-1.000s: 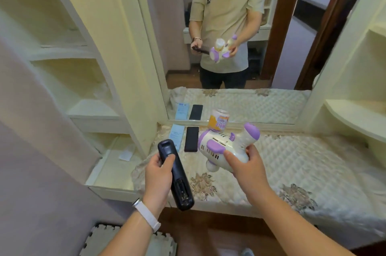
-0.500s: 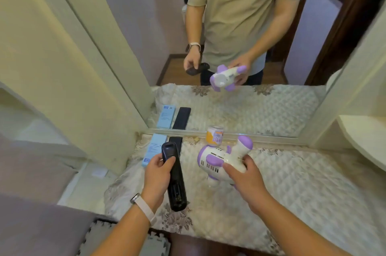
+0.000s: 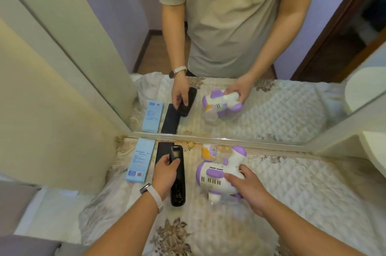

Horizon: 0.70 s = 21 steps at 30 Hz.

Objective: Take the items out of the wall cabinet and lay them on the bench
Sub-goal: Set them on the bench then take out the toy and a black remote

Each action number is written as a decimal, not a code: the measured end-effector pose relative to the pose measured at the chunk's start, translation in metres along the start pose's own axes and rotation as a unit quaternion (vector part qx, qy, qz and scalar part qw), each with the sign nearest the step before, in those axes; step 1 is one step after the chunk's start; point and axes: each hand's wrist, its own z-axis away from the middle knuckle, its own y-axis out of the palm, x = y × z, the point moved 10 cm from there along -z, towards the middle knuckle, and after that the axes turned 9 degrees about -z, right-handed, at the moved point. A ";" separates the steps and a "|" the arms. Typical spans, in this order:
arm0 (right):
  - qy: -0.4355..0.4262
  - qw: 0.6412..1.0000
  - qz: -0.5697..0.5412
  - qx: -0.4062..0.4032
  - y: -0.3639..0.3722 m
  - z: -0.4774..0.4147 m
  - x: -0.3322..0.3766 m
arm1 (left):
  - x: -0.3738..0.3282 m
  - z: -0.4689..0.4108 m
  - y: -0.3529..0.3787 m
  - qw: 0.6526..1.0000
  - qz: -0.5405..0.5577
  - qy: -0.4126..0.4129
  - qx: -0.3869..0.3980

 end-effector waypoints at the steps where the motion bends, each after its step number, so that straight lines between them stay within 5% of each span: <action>1: 0.012 1.000 0.002 -0.002 0.000 -0.006 -0.002 | 0.002 -0.009 0.004 1.000 -0.006 -0.003 0.005; 12: 0.092 0.995 0.008 0.029 0.017 -0.060 -0.023 | 0.012 -0.075 0.049 0.994 -0.016 -0.019 0.102; 21: 0.137 0.988 -0.013 0.074 0.020 -0.077 -0.022 | 0.011 -0.083 0.048 0.990 -0.096 0.005 0.100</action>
